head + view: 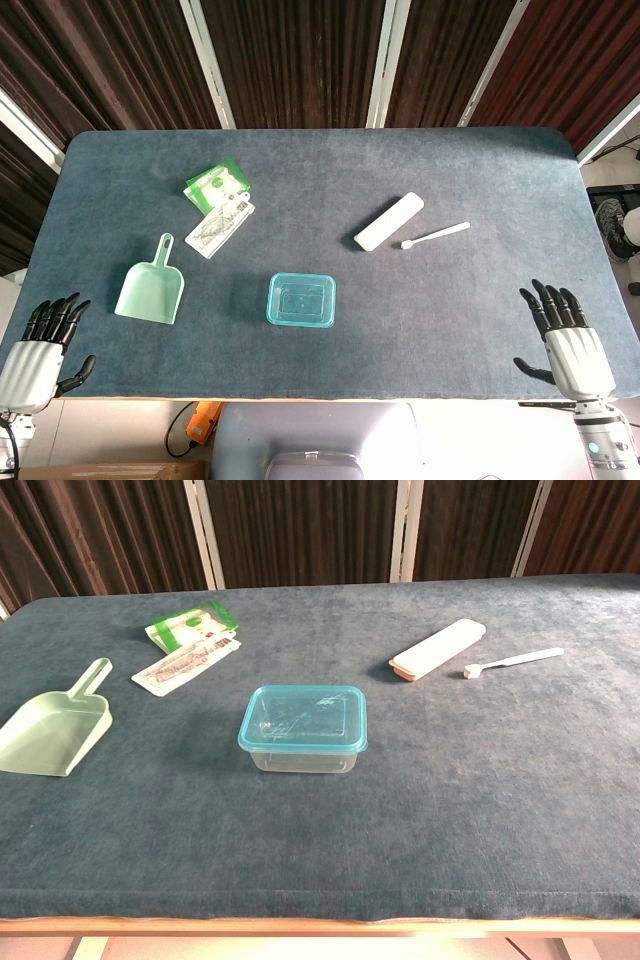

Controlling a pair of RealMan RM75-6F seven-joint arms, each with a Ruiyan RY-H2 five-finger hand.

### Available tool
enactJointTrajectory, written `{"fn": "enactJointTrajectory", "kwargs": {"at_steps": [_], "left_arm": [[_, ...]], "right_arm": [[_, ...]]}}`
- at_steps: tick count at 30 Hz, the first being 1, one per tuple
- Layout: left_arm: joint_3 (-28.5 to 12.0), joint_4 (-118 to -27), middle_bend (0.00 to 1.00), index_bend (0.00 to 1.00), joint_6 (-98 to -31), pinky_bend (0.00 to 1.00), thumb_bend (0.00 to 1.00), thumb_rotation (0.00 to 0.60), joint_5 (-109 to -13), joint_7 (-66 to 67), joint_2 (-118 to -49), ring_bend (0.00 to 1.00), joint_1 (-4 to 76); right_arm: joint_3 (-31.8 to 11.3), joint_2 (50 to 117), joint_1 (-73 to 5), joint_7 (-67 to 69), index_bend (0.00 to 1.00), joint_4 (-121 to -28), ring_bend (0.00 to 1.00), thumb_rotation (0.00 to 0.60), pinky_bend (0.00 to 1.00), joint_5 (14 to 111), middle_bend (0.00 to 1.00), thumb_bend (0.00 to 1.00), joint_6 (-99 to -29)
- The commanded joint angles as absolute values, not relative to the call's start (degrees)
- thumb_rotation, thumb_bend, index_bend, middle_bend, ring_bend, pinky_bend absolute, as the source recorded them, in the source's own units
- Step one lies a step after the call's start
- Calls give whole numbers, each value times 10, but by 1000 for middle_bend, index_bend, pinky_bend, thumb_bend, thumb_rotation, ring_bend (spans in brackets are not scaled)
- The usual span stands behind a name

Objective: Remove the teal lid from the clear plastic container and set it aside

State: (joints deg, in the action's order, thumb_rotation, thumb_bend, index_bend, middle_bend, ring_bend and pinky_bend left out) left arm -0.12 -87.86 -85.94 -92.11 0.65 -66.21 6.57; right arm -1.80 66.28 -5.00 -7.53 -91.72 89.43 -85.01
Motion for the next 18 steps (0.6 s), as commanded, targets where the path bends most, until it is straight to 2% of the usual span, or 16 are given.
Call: {"fn": "enactJointTrajectory", "kwargs": {"at_steps": [1, 6, 11, 18], "left_arm": [[3, -881, 0, 0, -859, 5, 338, 600, -928, 4, -661, 0, 66], [15, -871, 0, 0, -844, 5, 328, 600, -965, -27, -675, 0, 86], [28, -844, 0, 0, -790, 1, 317, 600, -1036, -120, -710, 0, 156], [-1, -815, 0, 0, -722, 0, 300, 600, -1047, -147, -797, 0, 242]], "right_arm": [[-16, 662, -49, -75, 0, -918, 0, 600, 0, 897, 0, 85, -852], [-10, 660, -48, -76, 0, -919, 0, 600, 0, 905, 0, 85, -850], [-3, 660, -50, -78, 0, -921, 0, 600, 0, 917, 0, 85, -847], [2, 659, -51, -74, 0, -925, 0, 600, 0, 926, 0, 86, -843]]}}
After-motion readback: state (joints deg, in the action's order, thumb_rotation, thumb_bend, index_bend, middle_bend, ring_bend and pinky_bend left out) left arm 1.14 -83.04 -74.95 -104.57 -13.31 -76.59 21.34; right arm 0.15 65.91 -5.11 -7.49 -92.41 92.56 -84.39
